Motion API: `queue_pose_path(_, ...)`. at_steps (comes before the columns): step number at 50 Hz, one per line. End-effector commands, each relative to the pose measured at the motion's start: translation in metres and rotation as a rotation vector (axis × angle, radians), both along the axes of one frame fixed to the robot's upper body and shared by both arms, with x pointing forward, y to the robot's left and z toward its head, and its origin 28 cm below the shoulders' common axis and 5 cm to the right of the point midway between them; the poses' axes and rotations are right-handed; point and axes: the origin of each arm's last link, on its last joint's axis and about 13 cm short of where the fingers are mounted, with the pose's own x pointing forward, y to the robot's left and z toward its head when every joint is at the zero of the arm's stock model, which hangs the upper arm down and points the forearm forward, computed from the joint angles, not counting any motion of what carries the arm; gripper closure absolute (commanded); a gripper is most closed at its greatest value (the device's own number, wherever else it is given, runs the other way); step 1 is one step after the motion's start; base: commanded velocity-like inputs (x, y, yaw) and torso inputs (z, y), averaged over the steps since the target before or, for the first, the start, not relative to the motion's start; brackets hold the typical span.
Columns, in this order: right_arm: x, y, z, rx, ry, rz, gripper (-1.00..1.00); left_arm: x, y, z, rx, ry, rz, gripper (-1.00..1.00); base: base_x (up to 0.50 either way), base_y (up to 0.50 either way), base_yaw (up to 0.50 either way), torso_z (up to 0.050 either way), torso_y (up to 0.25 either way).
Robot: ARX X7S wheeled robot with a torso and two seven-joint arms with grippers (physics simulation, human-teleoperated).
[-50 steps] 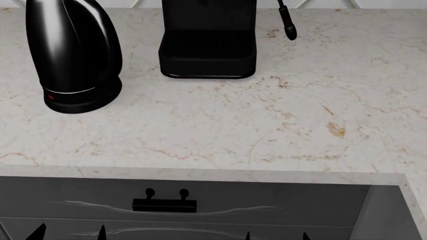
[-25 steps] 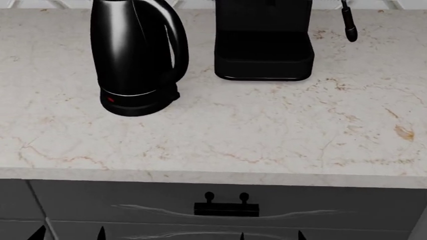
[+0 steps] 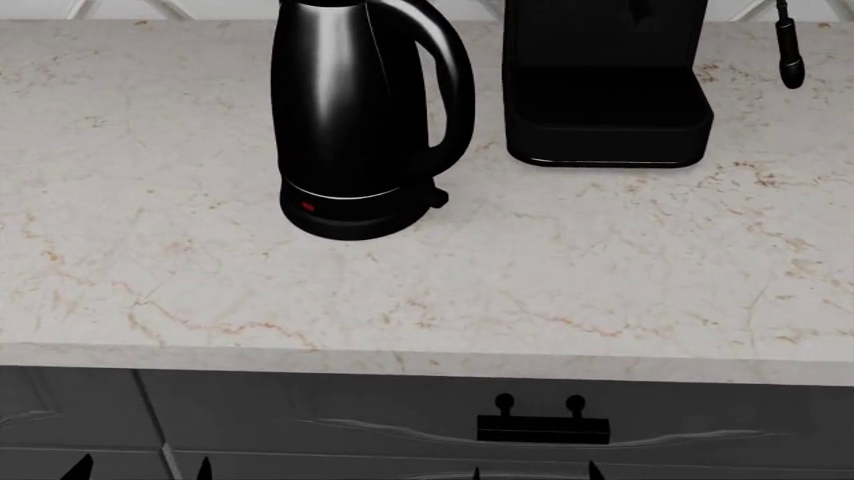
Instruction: Close the lid of the electric kettle.
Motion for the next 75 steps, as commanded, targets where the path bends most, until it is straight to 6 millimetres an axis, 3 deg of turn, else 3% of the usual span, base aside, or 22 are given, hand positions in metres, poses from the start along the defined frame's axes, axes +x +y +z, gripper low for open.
queue_pose_path(1, 0.0, -0.001, 0.0, 0.017, 0.006, 0.004, -1.0, -0.001, -0.001, 0.002, -0.004, 0.006, -0.003, -1.0, 0.0, 0.0, 0.0, 0.0, 0.0)
queue_pose_path(4, 0.001, -0.003, 0.008, 0.026, 0.056, -0.01, -1.0, -0.002, 0.0, 0.025, -0.03, 0.016, -0.007, -1.0, 0.0, 0.0, 0.0, 0.0, 0.0)
queue_pose_path(11, 0.0, -0.011, 0.081, -0.013, 0.043, 0.024, -1.0, -0.011, 0.011, 0.104, 0.002, -0.009, -0.06, -1.0, 0.0, 0.0, 0.0, 0.0, 0.0)
queue_pose_path(17, -0.005, -0.019, 0.127, -0.052, 0.002, 0.052, -1.0, -0.014, 0.017, 0.147, 0.022, -0.055, -0.091, -1.0, 0.0, 0.0, 0.0, 0.0, 0.0)
queue_pose_path(28, 0.0, -0.036, 0.209, -0.154, -0.118, 0.069, -1.0, -0.011, 0.025, 0.197, 0.065, -0.106, -0.119, -1.0, 0.0, 0.0, 0.0, 0.0, 0.0)
queue_pose_path(45, 0.005, -0.045, 0.295, -0.228, -0.212, 0.081, -1.0, 0.002, 0.036, 0.274, 0.113, -0.212, -0.116, -1.0, 0.0, 0.0, 0.0, 0.0, 0.0)
queue_pose_path(49, 0.003, -0.042, 0.307, -0.253, -0.235, 0.088, -1.0, 0.001, 0.04, 0.286, 0.127, -0.23, -0.106, -1.0, 0.0, 0.0, 0.0, 0.0, 0.0)
queue_pose_path(55, 0.003, -0.039, 0.309, -0.289, -0.242, 0.094, -1.0, 0.003, 0.042, 0.292, 0.145, -0.24, -0.093, -1.0, 0.06, 0.0, 0.0, 0.0, 0.0)
queue_pose_path(75, 0.004, -0.037, 0.309, -0.313, -0.244, 0.105, -1.0, 0.006, 0.045, 0.289, 0.15, -0.233, -0.073, -1.0, 0.5, 0.0, 0.0, 0.0, 0.0)
